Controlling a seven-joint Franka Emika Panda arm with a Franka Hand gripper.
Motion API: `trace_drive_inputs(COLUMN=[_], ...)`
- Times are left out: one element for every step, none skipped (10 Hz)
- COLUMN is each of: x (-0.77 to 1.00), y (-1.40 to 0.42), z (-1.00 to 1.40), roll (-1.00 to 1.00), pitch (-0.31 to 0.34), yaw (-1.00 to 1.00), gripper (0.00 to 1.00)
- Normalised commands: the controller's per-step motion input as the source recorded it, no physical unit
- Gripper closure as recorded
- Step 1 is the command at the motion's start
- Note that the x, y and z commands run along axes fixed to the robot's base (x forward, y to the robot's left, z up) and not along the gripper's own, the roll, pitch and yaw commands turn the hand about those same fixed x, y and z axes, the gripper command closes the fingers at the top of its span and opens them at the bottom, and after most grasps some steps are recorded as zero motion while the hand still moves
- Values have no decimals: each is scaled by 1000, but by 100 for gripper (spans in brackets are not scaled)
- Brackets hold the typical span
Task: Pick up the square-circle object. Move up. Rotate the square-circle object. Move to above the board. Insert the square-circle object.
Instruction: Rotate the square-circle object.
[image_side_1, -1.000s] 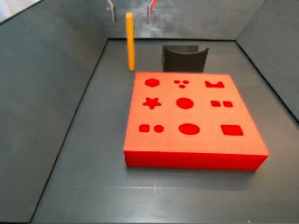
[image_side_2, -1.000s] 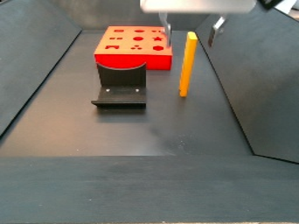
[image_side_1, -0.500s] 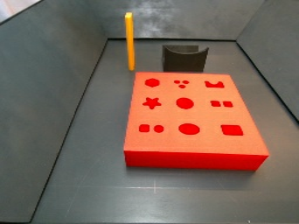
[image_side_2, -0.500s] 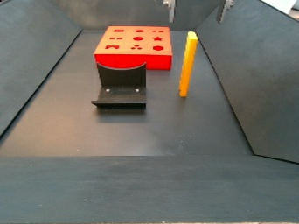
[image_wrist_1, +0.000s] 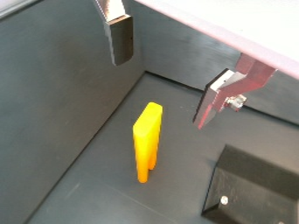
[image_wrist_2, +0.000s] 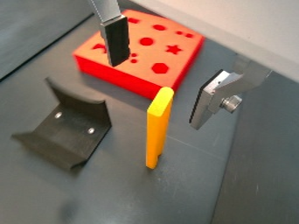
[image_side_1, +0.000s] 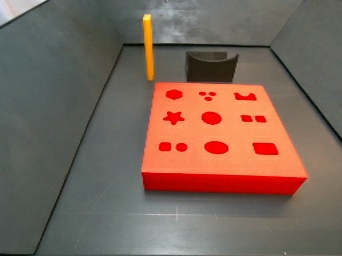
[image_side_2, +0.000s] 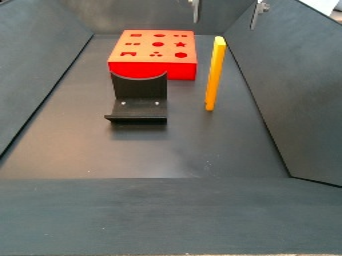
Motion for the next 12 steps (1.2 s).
trace_drive_inputs(x=[7, 7, 7, 7, 7, 7, 7, 8, 8, 8, 8, 8], y=[10, 11, 12, 12, 13, 13, 13, 13, 14, 14, 14, 14], z=[-1, 0, 0, 0, 0, 0, 0, 1, 1, 1, 1, 1], roll=[-1, -1, -1, -1, -2, -2, -2, -2, -2, -2, -3, -3], pitch=[15, 16, 16, 17, 19, 20, 22, 24, 27, 29, 34, 37], yaw=[-1000, -1000, -1000, -1000, -1000, -1000, -1000, -1000, -1000, -1000, -1000, -1000], gripper=[0, 0, 0, 0, 0, 0, 0, 0, 0, 0, 0, 0])
